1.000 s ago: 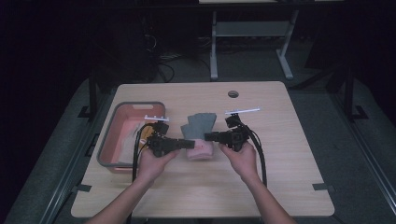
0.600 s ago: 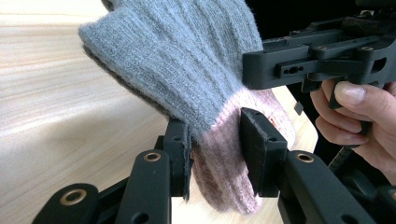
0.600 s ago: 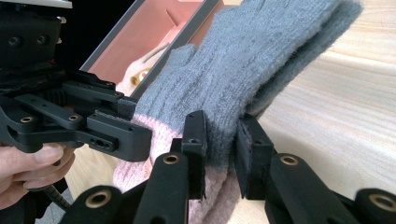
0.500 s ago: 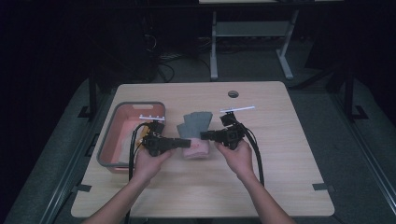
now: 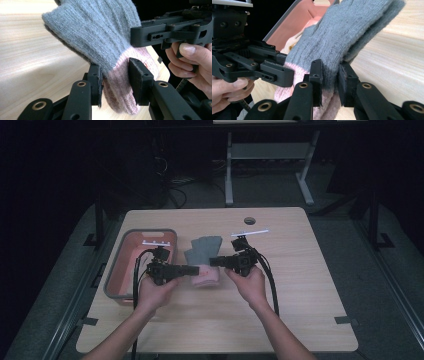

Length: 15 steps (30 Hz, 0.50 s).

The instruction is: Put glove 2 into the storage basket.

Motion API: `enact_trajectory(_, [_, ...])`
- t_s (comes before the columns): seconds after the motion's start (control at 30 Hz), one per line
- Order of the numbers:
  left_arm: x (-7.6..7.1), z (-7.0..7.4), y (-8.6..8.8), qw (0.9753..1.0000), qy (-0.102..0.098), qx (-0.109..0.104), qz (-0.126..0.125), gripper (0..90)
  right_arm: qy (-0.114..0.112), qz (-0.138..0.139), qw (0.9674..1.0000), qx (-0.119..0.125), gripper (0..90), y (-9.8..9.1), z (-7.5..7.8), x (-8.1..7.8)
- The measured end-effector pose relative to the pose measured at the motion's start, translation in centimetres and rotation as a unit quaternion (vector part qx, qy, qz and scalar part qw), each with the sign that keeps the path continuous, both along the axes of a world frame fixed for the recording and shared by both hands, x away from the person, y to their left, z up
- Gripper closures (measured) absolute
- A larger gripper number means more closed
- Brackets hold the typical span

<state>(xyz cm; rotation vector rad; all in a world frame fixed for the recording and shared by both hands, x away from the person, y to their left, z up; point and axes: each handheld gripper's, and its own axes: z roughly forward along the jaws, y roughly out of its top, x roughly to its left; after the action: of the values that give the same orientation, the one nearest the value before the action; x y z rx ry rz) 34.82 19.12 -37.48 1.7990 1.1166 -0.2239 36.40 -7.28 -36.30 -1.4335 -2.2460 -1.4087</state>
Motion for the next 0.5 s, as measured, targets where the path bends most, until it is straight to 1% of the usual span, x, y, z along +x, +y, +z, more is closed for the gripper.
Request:
enact_trajectory(0.07, [-0.1,0.2,0.2,1.0000,0.001,-0.001,0.003,64.6,-0.004,0.002,1.0000,0.002,75.1,0.2,0.1,0.1])
enact_trajectory(0.1, [-0.1,0.2,0.3,1.0000,-0.002,0.001,0.001,64.6,-0.005,0.002,1.0000,0.004,75.1,0.2,0.1,0.1])
enact_trajectory(0.2, [-0.1,0.4,0.6,1.0000,-0.001,0.001,0.002,64.6,-0.002,0.005,1.0000,0.008,75.1,0.4,0.2,0.1])
enact_trajectory(0.37, [-0.3,0.7,1.2,1.0000,-0.002,-0.003,0.008,64.6,-0.007,0.010,0.9999,0.009,75.1,1.0,0.5,0.3])
enact_trajectory(0.5, [-0.3,0.9,1.7,0.9999,-0.005,-0.003,0.009,64.6,-0.004,0.014,0.9999,0.010,75.1,1.4,0.7,0.4])
